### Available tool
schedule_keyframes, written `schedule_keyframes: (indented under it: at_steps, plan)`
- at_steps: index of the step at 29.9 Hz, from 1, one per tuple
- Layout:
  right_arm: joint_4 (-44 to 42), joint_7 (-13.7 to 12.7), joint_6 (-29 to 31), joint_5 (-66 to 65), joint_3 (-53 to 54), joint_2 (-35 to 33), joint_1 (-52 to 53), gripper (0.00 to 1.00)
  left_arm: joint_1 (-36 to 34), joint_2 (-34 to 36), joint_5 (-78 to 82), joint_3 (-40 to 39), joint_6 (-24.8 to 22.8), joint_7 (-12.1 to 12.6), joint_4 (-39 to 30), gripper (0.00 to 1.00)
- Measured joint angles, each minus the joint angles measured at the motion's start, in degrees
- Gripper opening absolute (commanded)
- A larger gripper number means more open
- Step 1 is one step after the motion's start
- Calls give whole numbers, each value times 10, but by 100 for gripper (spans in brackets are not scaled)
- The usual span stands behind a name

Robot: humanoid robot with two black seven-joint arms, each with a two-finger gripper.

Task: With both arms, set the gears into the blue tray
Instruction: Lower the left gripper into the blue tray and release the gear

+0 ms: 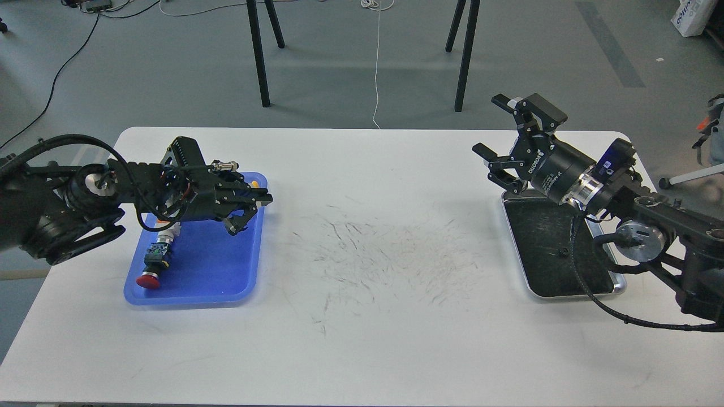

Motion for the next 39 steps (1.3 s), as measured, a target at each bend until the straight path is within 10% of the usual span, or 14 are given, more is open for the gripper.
schedule_keyframes:
  at_steps: [39]
  plan:
    - [0,0,0,0,7,-5,-3,98,5,45,45,49,0,0,26,17]
